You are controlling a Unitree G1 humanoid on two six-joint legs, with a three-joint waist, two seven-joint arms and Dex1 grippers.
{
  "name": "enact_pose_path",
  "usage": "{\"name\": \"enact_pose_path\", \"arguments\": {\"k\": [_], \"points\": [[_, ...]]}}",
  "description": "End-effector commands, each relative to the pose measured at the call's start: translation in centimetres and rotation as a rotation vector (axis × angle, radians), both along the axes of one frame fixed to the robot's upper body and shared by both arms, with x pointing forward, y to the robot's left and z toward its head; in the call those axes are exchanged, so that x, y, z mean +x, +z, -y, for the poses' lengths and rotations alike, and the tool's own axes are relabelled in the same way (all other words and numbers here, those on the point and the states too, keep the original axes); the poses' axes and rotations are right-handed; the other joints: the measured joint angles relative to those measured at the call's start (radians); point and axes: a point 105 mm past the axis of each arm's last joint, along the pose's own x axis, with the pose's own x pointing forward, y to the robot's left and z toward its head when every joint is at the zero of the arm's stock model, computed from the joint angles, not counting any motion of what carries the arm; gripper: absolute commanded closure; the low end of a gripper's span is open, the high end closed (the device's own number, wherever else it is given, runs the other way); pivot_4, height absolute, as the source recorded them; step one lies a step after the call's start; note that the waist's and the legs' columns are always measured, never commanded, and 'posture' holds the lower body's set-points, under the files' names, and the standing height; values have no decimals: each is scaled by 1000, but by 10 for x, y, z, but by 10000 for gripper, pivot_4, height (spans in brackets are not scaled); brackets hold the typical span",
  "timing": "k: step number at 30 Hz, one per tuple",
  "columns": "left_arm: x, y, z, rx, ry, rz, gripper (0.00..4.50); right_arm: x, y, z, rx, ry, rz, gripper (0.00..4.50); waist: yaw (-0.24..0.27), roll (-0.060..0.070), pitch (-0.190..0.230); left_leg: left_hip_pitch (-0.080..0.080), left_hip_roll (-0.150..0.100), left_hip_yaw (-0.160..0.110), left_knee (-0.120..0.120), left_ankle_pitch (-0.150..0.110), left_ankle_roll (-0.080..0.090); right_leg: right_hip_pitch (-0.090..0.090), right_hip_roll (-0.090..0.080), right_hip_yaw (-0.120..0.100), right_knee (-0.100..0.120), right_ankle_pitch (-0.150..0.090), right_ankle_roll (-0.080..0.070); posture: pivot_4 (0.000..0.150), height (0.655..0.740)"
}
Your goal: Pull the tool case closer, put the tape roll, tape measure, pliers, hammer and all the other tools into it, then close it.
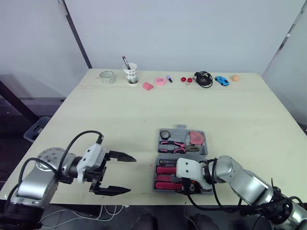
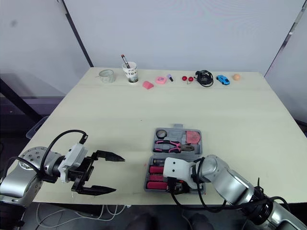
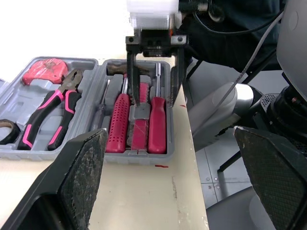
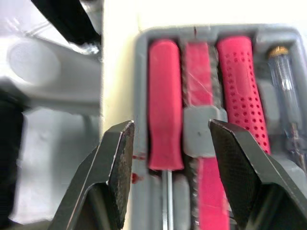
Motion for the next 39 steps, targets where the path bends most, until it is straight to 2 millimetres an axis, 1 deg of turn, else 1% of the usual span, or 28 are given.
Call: {"name": "enact_pose_path", "arguments": {"k": [1,4,5,7,8,9,10,12,13,16,22,26,28,32,36,39], "points": [[-4,5,-1,9,-53,17,0,-1,15,4,65,18,23,19219,0,0,0,0,0,0,0,0,0,0,0,0,0,0,0,1500,7400],[-3,4,-1,7,-55,18,0,3,17,6,125,-3,31,19219,0,0,0,0,0,0,0,0,0,0,0,0,0,0,0,1500,7400],[-3,4,0,6,-56,18,0,4,19,4,169,-2,31,19219,0,0,0,0,0,0,0,0,0,0,0,0,0,0,0,1500,7400],[-2,4,0,6,-58,20,0,3,20,4,246,15,35,24255,0,0,0,0,0,0,0,0,0,0,0,0,0,0,0,1500,7400],[-2,4,0,6,-59,20,0,1,17,4,252,26,35,26605,0,0,0,0,0,0,0,0,0,0,0,0,0,0,0,1500,7400],[-1,4,0,5,-60,20,0,0,15,5,256,29,36,31320,1,0,0,0,0,1,0,0,0,0,0,0,0,0,0,1500,7400],[-1,4,0,5,-61,21,0,0,14,5,261,28,36,33184,0,0,0,0,0,1,0,0,0,0,0,0,0,0,0,1500,7400],[-1,4,0,6,-62,21,0,0,9,6,259,31,38,43157,0,0,0,0,0,1,0,0,0,0,0,0,0,0,0,1500,7400],[-1,4,0,6,-62,22,0,0,7,7,259,33,40,44164,0,0,0,0,0,1,0,0,0,0,0,0,0,0,0,1500,7400],[-1,4,0,6,-63,21,0,2,2,7,259,27,45,44164,0,0,0,0,0,1,0,0,0,0,0,0,0,0,0,1500,7400],[0,3,1,5,-62,21,0,3,-18,9,222,13,26,44164,0,0,0,0,0,1,0,0,0,0,0,0,0,0,0,1500,7400],[0,3,1,6,-58,22,0,1,-43,22,128,16,21,44164,0,0,0,0,0,1,0,0,0,0,0,1,0,0,0,1500,7400],[-1,3,0,7,-56,22,0,-1,-48,25,112,16,15,44164,0,0,0,1,0,1,0,0,0,0,0,0,0,0,0,1500,7400],[-1,2,0,7,-48,19,0,3,-45,26,136,-9,43,44164,1,-1,-1,1,0,1,0,0,0,0,0,0,0,0,0,1500,7400],[-1,0,0,2,-39,18,0,7,-23,25,209,-37,74,44164,1,-1,-1,1,0,1,0,0,0,0,0,1,0,0,0,1500,7400],[0,-1,0,-1,-32,19,0,7,-13,30,216,-33,107,44164,3,-1,-1,1,0,1,0,0,0,0,0,1,0,0,0,1500,7400]]}}
